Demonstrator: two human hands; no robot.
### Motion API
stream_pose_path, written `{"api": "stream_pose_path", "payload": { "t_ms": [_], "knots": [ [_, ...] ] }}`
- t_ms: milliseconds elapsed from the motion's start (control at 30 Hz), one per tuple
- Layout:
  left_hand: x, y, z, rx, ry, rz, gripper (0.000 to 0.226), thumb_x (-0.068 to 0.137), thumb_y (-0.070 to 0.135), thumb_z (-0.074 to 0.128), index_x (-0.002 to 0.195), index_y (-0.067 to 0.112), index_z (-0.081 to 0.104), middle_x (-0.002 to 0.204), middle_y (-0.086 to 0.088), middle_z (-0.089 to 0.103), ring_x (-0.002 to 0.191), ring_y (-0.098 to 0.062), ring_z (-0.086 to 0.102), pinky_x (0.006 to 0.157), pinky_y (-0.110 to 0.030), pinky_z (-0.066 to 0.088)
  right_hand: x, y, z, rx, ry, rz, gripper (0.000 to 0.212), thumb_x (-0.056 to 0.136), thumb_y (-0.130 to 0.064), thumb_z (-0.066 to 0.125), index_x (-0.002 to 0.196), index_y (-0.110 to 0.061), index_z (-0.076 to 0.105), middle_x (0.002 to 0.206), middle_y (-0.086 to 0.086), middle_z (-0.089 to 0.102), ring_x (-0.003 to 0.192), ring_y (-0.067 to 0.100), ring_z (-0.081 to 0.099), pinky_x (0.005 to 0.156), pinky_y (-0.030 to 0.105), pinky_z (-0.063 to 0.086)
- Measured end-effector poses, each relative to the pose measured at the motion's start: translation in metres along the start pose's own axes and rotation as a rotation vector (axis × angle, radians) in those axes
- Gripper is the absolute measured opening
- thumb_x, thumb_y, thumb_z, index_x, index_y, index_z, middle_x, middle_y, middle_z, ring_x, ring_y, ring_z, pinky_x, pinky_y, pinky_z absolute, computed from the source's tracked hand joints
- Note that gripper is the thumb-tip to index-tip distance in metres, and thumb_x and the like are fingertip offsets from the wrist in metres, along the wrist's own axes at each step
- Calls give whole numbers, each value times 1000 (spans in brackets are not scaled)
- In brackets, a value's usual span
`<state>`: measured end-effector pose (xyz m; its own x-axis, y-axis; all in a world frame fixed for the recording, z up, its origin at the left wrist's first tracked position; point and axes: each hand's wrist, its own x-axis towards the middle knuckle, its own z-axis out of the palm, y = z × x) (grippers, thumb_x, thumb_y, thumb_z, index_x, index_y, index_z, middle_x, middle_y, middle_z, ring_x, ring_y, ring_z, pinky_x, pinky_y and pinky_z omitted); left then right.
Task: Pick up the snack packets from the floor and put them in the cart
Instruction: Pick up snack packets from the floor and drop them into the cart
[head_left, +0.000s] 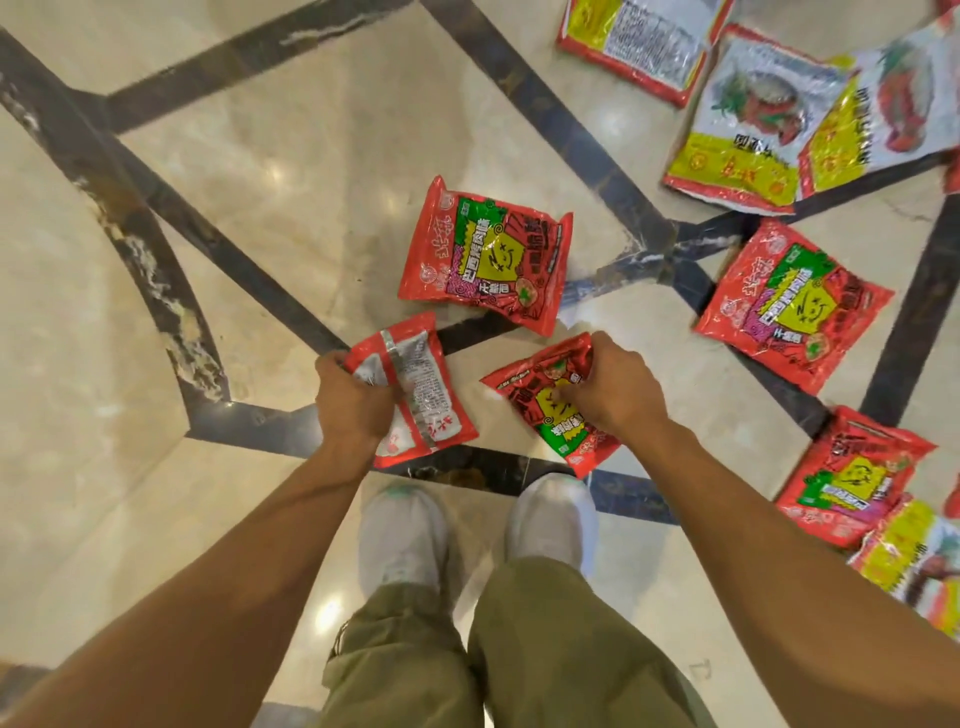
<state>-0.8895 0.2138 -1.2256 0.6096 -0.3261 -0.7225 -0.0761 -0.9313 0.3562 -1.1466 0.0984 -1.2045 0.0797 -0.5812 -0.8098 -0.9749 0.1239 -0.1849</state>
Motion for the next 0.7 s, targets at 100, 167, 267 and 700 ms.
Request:
{"api": "stream_pose_path", "payload": {
  "t_ms": [100, 167, 267, 700],
  "knots": [
    [-14, 0, -13, -56, -112, 43, 41, 92, 25, 77, 127, 14, 58, 117, 1, 69, 93, -11, 68, 79, -27, 60, -20, 0, -1, 60, 37, 23, 44, 86, -32, 77, 118, -16, 50, 106, 11, 69, 94, 36, 68, 72, 39, 53],
    [-28, 8, -29, -105, -184, 70, 39, 94, 16, 75, 129, 14, 58, 119, 3, 69, 95, -11, 70, 77, -21, 59, -40, -2, -9, 163, 61, 73, 39, 86, -29, 76, 111, -17, 47, 100, 10, 68, 90, 38, 66, 73, 42, 55],
    [-59, 35, -62, -131, -248, 118, 31, 98, 17, 69, 128, 15, 62, 121, -1, 73, 104, -21, 73, 92, -43, 61, -80, -6, -34, 338, 103, 117, 38, 86, -25, 76, 112, -17, 48, 102, 12, 70, 92, 39, 66, 77, 46, 57],
    [-327, 324, -311, -102, -681, 362, 66, 69, 5, 87, 127, 20, 58, 115, -11, 76, 101, -33, 74, 82, -54, 60, -422, -46, -337, 1056, 369, 26, 48, 85, -10, 84, 126, -16, 60, 107, -2, 77, 92, 10, 76, 76, 27, 63]
  ]
}}
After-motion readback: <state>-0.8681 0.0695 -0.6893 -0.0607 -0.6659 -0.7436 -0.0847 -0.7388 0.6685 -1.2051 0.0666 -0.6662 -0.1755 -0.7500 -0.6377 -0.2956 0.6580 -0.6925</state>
